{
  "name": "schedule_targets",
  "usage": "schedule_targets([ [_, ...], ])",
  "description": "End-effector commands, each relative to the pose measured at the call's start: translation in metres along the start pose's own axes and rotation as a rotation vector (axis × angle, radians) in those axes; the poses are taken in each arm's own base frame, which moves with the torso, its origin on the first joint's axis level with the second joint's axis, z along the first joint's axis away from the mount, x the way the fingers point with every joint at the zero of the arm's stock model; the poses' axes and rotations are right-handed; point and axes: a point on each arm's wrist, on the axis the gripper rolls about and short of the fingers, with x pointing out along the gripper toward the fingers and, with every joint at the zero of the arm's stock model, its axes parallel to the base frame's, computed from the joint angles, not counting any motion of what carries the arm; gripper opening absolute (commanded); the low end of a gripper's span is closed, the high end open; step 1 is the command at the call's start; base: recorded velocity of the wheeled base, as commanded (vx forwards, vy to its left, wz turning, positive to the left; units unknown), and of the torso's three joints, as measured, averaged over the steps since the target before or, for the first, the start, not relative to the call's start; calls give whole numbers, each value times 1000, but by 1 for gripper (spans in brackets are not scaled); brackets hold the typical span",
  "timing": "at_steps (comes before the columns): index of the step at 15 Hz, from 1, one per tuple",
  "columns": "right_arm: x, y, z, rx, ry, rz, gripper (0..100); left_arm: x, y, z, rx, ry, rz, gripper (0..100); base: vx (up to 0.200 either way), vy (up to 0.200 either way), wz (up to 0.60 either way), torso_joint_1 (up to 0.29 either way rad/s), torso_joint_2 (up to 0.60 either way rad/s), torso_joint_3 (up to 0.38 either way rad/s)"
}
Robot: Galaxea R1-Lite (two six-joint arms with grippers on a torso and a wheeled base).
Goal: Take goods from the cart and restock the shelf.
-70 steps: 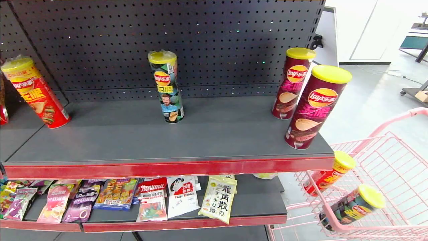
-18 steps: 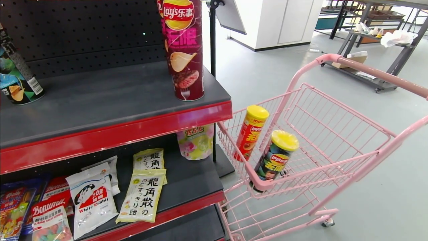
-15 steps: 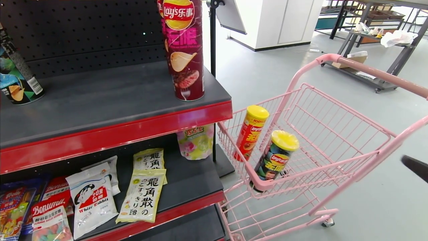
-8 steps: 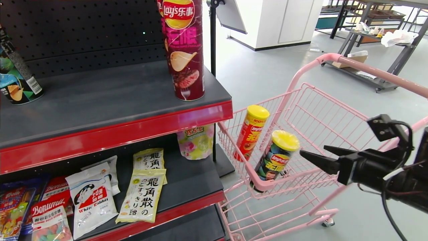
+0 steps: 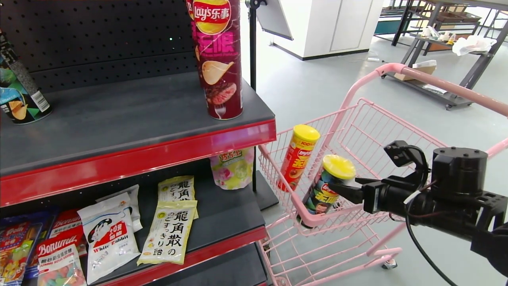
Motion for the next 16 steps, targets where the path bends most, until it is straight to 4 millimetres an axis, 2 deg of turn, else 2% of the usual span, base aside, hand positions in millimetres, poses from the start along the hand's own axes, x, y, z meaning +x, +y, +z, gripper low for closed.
schedule_targets([
  [1,18,-5,-4,8,34,-7,100,0,0,0,0,2,0,100,0,0,0,0,0,0],
  [6,40,-8,-8,-6,4,5,100,0,0,0,0,0,0,100,0,0,0,0,0,0],
  [14,59,-6,-11,-6,17,21,100,0,0,0,0,2,0,100,0,0,0,0,0,0],
  [15,61,-6,-12,-9,6,24,0,0,0,0,0,2,0,100,0,0,0,0,0,0],
  [16,62,-6,-14,-9,-3,27,0,0,0,0,0,0,0,100,0,0,0,0,0,0],
])
